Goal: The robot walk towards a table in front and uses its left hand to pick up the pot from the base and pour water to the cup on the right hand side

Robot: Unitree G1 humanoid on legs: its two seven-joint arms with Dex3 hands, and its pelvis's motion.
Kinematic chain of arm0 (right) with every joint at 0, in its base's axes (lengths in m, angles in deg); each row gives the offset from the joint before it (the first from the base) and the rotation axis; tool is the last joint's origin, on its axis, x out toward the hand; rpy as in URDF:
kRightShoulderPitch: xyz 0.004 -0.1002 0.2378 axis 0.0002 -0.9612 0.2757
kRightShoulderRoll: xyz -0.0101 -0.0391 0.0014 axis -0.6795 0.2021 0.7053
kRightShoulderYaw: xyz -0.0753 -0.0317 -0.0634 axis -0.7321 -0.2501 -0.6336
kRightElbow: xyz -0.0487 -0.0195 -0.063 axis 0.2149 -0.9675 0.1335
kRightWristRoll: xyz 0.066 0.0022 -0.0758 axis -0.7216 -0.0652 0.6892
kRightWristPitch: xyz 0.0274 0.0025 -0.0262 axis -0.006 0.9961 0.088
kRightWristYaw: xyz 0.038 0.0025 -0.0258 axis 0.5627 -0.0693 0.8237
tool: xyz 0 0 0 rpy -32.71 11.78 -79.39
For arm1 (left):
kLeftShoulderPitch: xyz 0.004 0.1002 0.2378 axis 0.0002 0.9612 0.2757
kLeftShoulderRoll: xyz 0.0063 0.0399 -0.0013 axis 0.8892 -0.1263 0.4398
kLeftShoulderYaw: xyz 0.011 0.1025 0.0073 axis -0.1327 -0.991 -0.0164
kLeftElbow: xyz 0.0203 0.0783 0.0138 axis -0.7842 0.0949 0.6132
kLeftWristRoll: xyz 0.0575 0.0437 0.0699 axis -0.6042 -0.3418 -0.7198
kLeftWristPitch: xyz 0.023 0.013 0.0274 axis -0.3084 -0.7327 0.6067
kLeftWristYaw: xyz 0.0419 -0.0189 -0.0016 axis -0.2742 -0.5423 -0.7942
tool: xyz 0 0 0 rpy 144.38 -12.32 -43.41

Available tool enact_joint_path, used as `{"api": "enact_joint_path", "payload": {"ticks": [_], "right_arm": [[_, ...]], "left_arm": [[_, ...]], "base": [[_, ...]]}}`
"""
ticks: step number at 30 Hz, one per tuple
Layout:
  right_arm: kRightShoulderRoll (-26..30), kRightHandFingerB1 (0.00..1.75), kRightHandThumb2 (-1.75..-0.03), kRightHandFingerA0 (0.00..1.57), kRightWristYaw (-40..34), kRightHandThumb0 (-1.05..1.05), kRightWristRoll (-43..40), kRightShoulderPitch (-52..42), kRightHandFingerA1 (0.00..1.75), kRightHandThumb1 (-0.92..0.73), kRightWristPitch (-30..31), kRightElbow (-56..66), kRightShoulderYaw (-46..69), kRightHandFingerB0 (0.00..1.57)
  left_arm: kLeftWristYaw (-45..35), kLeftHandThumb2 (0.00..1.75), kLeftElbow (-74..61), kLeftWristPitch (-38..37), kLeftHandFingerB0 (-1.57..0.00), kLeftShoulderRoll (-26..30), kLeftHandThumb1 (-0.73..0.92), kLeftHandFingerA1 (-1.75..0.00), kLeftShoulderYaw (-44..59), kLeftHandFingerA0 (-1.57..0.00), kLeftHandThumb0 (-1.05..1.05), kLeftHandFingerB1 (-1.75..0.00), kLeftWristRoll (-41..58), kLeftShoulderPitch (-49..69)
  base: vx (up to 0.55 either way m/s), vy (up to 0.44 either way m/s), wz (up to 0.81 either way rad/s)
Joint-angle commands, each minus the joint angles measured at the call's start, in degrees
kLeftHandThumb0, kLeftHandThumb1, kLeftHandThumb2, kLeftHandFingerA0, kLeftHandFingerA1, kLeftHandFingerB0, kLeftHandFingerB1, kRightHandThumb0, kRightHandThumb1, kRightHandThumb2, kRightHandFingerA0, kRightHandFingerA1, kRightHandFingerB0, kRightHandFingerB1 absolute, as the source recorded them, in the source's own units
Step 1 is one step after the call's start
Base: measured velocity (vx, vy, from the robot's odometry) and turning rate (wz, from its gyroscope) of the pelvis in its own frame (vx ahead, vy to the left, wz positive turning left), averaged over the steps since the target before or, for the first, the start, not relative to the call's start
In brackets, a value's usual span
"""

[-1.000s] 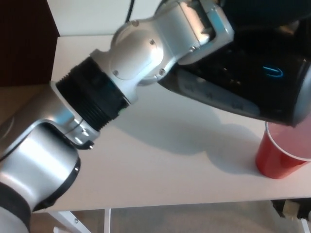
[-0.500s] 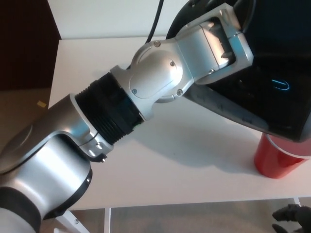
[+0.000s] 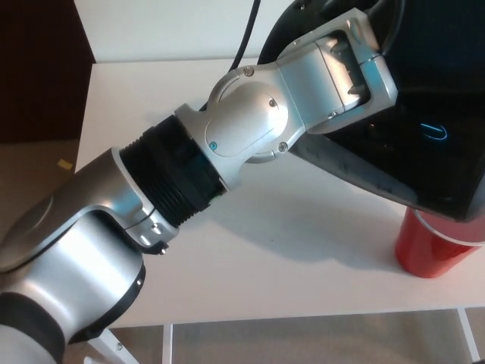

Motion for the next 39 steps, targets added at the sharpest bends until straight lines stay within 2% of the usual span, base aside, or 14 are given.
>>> {"api": "enact_joint_path", "payload": {"ticks": [1,2,3,4,5,14,17,18,19,20,24,25,26,39], "right_arm": [[1.40,0.48,-0.71,0.19,3.61,-0.47,-0.24,-1.01,0.58,-0.92,2.80,-0.38,0.88,0.16],[1.45,0.48,-0.71,0.19,3.48,-0.47,0.26,-1.03,0.58,-0.92,2.60,-0.18,0.58,0.16],[1.56,0.54,-1.27,0.09,4.67,-0.27,0.33,-0.76,0.57,-0.77,2.81,-0.11,0.47,0.06],[1.62,0.54,-1.27,0.09,5.20,-0.27,0.37,-0.65,0.57,-0.77,2.91,-0.05,0.43,0.06],[1.49,0.48,-0.72,0.14,4.59,-0.47,-0.27,-0.76,0.56,-0.92,3.01,0.06,1.16,0.13],[1.13,0.51,-0.73,0.21,2.56,-0.46,-0.29,-0.93,0.60,-0.92,2.77,0.85,1.94,0.17],[1.10,0.51,-0.75,0.22,2.15,-0.46,-0.36,-0.79,0.60,-0.92,2.36,1.01,2.51,0.17],[1.18,0.52,-0.74,0.24,1.87,-0.47,0.08,-0.83,0.61,-0.92,1.63,1.08,2.25,0.21],[1.24,0.52,-0.74,0.24,1.67,-0.47,0.33,-0.82,0.61,-0.92,1.14,1.09,2.10,0.21],[1.35,0.52,-0.74,0.23,1.62,-0.46,0.51,-0.87,0.61,-0.92,0.76,1.07,1.95,0.21],[1.21,0.53,-0.70,0.25,0.32,-0.47,-0.86,-1.66,0.61,-0.92,0.77,1.32,3.50,0.24],[1.20,0.52,-0.72,0.24,0.46,-0.48,-0.56,-1.62,0.59,-0.92,1.06,1.20,3.25,0.24],[1.16,0.51,-0.71,0.24,0.41,-0.47,-0.69,-1.67,0.60,-0.92,1.27,1.14,3.47,0.22],[1.00,0.50,-0.69,0.23,0.54,-0.49,-2.09,-2.96,0.60,-0.92,0.13,1.54,5.41,0.19]], "left_arm": [[0.39,0.57,0.39,-0.97,-0.97,0.07,0.52,-1.37,0.02,-1.17,-0.50,-0.50,-0.58,-0.81],[0.17,0.57,0.37,-1.03,-0.97,0.06,0.52,-1.37,0.07,-1.17,-0.50,-0.50,-0.42,-0.77],[0.53,0.57,0.53,-0.96,-0.97,0.03,0.51,-1.38,0.01,-1.17,-0.50,-0.50,-0.60,-0.80],[0.69,0.57,0.60,-0.93,-0.97,0.02,0.51,-1.38,-0.02,-1.17,-0.50,-0.50,-0.68,-0.82],[0.56,0.57,0.58,-1.04,-0.97,-0.02,0.51,-1.38,0.03,-1.17,-0.50,-0.50,-0.50,-0.79],[-1.61,0.56,-0.31,0.20,-0.87,-2.20,0.50,-1.38,5.30,-1.20,-0.46,-0.49,6.45,0.40],[-4.77,0.59,-1.61,5.07,-0.86,-7.86,0.55,-1.58,14.30,-1.09,-0.32,-0.52,15.74,1.69],[-7.27,0.64,-2.73,7.55,-0.66,-9.82,0.72,-1.74,19.04,-0.92,-0.11,-1.34,20.38,1.57],[-9.62,0.64,-3.60,9.54,-0.66,-10.77,0.72,-1.74,22.13,-0.92,-0.11,-1.34,23.13,1.21],[-10.72,0.92,-4.12,11.31,-0.82,-11.68,0.61,-1.43,24.53,-1.24,-0.11,-1.20,24.80,0.98],[-13.94,0.71,-5.88,18.06,-0.77,-14.31,0.74,-1.63,34.59,-1.00,-0.12,-1.21,33.00,0.19],[-15.46,0.74,-6.73,21.94,-0.81,-15.33,0.77,-1.23,40.43,-1.18,-0.13,-1.03,39.31,-0.45],[-15.41,0.76,-7.03,24.69,-0.83,-16.24,0.75,-1.18,45.71,-1.19,-0.12,-0.99,44.89,-1.11],[-14.49,0.88,-8.17,35.75,-0.77,-13.00,0.68,-1.30,72.12,-1.08,0.02,-1.11,68.88,-1.04]], "base": [[0.00,0.000,0.00],[0.00,0.000,0.00],[0.00,0.000,0.00],[0.00,0.000,0.00],[0.00,0.000,0.00],[0.00,0.000,0.00],[0.00,0.000,0.00],[0.00,0.000,0.00],[0.00,0.000,0.00],[0.00,0.000,0.00],[0.00,0.000,0.00],[0.00,0.000,0.00],[0.00,0.000,0.00],[0.00,0.000,0.00]]}}
